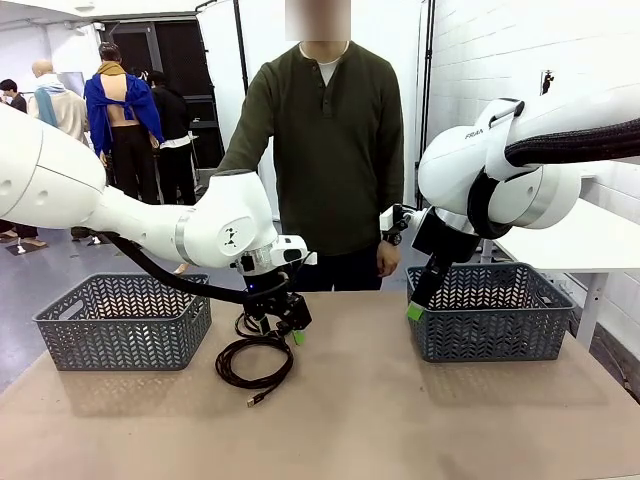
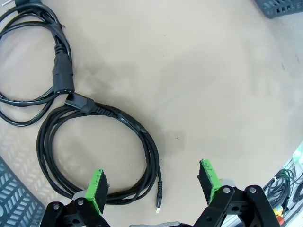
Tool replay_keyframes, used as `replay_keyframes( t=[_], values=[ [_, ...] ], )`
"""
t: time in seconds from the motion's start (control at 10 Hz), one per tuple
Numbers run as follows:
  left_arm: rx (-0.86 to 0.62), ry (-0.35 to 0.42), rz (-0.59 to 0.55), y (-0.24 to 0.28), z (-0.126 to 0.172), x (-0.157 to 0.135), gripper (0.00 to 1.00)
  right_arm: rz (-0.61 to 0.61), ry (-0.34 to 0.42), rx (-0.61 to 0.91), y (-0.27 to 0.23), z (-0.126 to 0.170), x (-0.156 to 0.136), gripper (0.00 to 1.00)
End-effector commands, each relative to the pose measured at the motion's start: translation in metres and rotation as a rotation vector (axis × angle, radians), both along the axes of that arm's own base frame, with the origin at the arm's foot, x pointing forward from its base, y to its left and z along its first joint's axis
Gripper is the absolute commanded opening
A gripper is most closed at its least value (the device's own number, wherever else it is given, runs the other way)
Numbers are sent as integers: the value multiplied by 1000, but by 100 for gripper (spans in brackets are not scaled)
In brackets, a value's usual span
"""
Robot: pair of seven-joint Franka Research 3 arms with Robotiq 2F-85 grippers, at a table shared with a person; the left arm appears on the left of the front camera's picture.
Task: Organize the cables according to human instructions.
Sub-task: Pick up a bundle of cables and place it in the basket indicated by the human.
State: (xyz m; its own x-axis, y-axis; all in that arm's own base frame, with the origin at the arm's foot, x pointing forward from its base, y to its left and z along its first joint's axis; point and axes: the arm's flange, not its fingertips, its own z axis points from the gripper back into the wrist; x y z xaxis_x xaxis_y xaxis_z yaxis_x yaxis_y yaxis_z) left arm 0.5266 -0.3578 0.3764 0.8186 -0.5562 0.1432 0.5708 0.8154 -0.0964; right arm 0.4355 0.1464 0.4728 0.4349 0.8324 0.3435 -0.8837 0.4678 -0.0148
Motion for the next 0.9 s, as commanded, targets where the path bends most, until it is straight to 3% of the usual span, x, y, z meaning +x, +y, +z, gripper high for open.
replay_keyframes(
  t=[0.0, 0.4, 0.8],
  values=[
    [-9, -10, -2, 2, 3, -2, 100, 0, -1, -6, 0, 0, 1, 100],
    [-1, -1, 0, 0, 0, 0, 100, 0, -1, -6, 0, 0, 1, 100],
    [41, 21, 261, -9, -2, -12, 100, 0, -1, -6, 0, 0, 1, 100]
  ],
)
